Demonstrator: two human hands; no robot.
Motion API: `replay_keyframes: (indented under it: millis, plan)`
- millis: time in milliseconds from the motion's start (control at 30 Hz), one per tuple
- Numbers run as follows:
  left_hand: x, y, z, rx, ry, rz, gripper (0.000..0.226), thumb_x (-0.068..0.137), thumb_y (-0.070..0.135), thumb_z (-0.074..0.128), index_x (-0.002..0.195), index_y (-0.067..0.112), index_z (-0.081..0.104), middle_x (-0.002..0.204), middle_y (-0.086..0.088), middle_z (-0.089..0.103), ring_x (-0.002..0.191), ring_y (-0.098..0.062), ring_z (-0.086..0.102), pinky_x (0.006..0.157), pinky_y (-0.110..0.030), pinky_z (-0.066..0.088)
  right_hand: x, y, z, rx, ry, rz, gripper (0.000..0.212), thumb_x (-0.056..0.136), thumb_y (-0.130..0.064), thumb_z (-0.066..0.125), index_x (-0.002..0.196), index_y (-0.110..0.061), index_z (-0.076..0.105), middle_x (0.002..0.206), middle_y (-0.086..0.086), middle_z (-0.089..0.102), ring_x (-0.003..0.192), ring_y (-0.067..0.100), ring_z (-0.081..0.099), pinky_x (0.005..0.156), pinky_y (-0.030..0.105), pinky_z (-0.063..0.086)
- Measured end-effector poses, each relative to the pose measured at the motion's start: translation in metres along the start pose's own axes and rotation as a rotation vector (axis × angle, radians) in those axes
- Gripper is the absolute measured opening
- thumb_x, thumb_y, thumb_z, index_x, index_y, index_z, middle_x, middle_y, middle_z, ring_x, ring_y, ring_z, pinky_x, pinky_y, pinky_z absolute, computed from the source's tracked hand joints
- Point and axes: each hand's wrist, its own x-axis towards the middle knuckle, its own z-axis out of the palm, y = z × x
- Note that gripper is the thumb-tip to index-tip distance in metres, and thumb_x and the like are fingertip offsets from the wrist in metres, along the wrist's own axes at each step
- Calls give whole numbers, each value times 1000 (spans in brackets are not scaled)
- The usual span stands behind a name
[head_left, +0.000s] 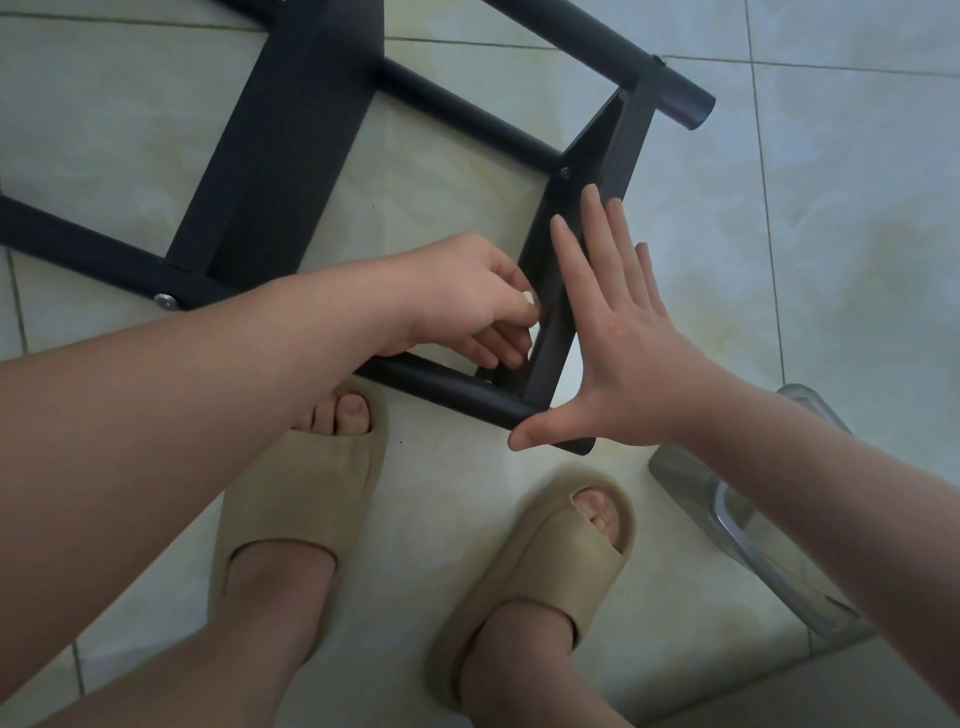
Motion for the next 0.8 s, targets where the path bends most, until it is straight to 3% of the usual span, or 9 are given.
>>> replay_keyframes:
  millis: [167, 367, 800]
  plan:
    - [3, -2, -2, -51, 78, 48, 8, 96, 16, 66, 90, 12, 69, 75, -4, 76, 74, -18, 75, 66, -27, 57, 0, 1, 0, -9, 7, -2, 157, 50, -99, 55, 159, -13, -18, 162, 4, -36, 147, 21, -38, 121, 46, -17]
    - [3, -2, -1, -83, 50, 47, 12, 97, 18, 64, 88, 12, 70, 78, -6, 76, 80, -21, 76, 71, -29, 59, 0, 1, 1, -5, 13, -6, 157, 51, -99, 55, 159, -13, -18, 163, 5, -36, 147, 21, -38, 120, 45, -17]
    - [4, -4, 1, -33, 48, 70, 5, 95, 15, 66, 91, 13, 65, 71, -4, 74, 69, -17, 74, 62, -25, 58, 0, 0, 1, 0, 11, -5, 157, 50, -99, 54, 159, -13, -18, 162, 4, -36, 147, 21, -38, 121, 46, -16]
